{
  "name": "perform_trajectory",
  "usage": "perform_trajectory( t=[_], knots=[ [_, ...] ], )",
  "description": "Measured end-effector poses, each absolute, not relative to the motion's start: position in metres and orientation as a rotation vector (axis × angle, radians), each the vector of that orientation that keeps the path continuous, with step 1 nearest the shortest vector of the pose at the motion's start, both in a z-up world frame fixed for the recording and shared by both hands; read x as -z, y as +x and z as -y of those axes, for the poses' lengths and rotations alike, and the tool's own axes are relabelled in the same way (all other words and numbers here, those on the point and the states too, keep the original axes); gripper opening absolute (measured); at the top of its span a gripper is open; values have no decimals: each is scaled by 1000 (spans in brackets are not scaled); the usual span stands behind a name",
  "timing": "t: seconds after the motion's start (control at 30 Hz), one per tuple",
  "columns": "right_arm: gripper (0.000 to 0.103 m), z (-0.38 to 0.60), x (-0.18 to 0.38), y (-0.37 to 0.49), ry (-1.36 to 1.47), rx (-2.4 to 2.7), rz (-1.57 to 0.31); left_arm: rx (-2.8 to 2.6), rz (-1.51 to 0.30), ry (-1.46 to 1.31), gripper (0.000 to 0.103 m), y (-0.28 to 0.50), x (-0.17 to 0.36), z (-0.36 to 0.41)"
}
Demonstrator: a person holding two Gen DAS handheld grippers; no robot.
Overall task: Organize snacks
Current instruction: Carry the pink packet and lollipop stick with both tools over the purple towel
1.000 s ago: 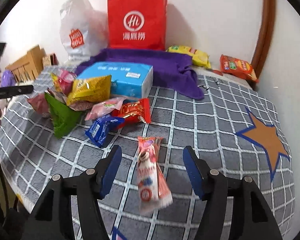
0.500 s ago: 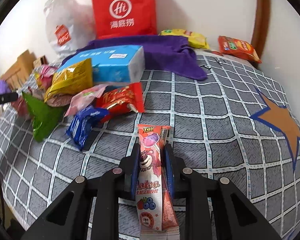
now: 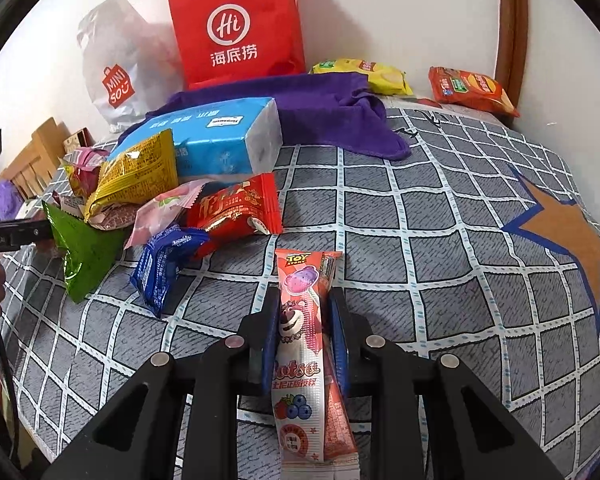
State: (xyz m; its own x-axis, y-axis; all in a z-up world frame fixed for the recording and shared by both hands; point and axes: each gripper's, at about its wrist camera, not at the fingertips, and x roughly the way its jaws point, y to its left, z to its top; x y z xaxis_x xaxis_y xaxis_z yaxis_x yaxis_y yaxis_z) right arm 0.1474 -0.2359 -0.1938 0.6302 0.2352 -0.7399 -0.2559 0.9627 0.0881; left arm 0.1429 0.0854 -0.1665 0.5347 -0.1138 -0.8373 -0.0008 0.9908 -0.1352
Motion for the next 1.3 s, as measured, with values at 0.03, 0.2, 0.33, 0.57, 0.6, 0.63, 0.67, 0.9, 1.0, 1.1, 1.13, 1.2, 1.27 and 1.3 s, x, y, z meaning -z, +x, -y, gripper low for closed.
perform_trajectory(
  t=[0.03,0.2,0.33,0.57,0.6,0.63,0.67,0.9,1.0,1.1,1.13,1.2,1.27,1.3],
  knots=[
    [23,236,194,147,-28,-279,-841,80,-1008,-137,68,142,166,-87],
    [22,236,190,143,-23,-275,-829,83,-996,-176,59,131,158,-98],
    [22,236,174,136,1,-274,-799,76,-975,-191,58,121,147,-105],
    [22,224,139,127,5,-284,-762,86,-930,-205,58,105,121,-105],
    [22,222,135,126,9,-287,-759,91,-924,-207,58,103,118,-104],
    [22,220,130,124,15,-296,-753,99,-917,-207,58,101,114,-101],
    [22,219,125,123,21,-304,-746,105,-913,-207,58,101,111,-99],
    [22,207,96,115,27,-320,-706,161,-882,-190,58,104,87,-80],
    [22,201,88,117,21,-326,-701,189,-871,-184,58,110,75,-71],
    [22,197,79,123,15,-334,-700,217,-863,-182,58,118,65,-62],
    [22,195,75,126,14,-338,-698,222,-861,-181,58,121,61,-60],
    [22,192,67,132,11,-343,-691,235,-849,-173,58,128,53,-54],
    [22,188,59,137,6,-346,-686,238,-841,-163,58,134,45,-50],
    [22,187,56,141,7,-346,-684,239,-836,-158,58,139,41,-47]
  ],
)
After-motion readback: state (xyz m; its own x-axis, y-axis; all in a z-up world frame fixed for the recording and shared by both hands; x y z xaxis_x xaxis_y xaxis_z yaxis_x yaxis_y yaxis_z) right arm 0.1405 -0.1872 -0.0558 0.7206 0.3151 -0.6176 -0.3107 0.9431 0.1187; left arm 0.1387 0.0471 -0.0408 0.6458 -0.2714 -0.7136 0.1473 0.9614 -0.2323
